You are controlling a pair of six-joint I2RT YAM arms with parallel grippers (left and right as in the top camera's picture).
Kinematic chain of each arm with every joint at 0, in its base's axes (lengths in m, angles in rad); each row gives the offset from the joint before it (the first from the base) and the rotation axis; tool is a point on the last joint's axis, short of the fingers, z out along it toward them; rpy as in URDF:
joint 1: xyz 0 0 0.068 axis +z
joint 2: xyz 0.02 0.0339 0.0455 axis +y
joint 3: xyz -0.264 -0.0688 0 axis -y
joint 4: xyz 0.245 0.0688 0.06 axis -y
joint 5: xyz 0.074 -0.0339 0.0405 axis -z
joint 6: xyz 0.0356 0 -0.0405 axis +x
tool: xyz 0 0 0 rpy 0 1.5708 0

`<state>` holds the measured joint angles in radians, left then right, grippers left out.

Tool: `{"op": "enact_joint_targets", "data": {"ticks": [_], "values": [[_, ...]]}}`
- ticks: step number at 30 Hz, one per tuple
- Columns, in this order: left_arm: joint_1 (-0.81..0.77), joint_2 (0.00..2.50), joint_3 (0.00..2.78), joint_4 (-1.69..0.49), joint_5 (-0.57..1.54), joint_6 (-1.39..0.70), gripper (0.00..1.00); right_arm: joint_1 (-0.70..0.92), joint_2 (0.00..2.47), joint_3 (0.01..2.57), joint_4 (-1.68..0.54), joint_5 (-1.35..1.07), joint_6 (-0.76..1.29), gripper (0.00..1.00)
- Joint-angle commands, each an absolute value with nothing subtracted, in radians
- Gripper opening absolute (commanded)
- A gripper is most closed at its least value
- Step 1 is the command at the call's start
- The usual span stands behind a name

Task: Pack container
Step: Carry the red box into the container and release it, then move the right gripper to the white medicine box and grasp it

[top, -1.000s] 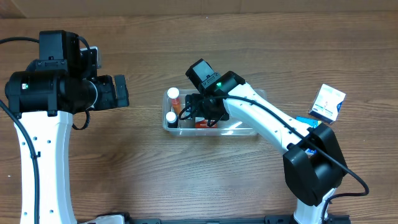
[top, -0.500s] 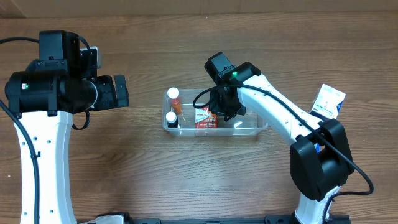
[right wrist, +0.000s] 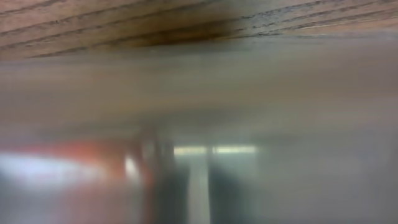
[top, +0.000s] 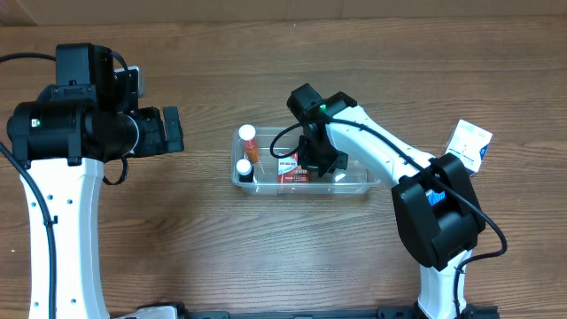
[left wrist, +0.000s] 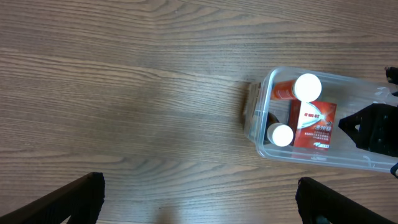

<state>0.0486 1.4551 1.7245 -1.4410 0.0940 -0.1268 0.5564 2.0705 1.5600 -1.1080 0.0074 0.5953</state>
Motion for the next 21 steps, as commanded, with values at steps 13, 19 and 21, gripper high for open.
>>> {"op": "enact_joint_targets", "data": {"ticks": [13,19,21], "values": [[0.059,1.451,1.721,-1.439,0.094,-0.111,1.00,0.557,2.090,1.570,-1.121,-0.019,0.487,0.13],[0.059,1.451,1.721,-1.435,0.094,-0.112,1.00,0.557,2.090,1.570,-1.121,-0.073,0.368,0.13],[0.059,1.451,1.721,-1.435,0.094,-0.112,1.00,0.557,2.090,1.570,-1.122,-0.073,0.358,0.13]]}}
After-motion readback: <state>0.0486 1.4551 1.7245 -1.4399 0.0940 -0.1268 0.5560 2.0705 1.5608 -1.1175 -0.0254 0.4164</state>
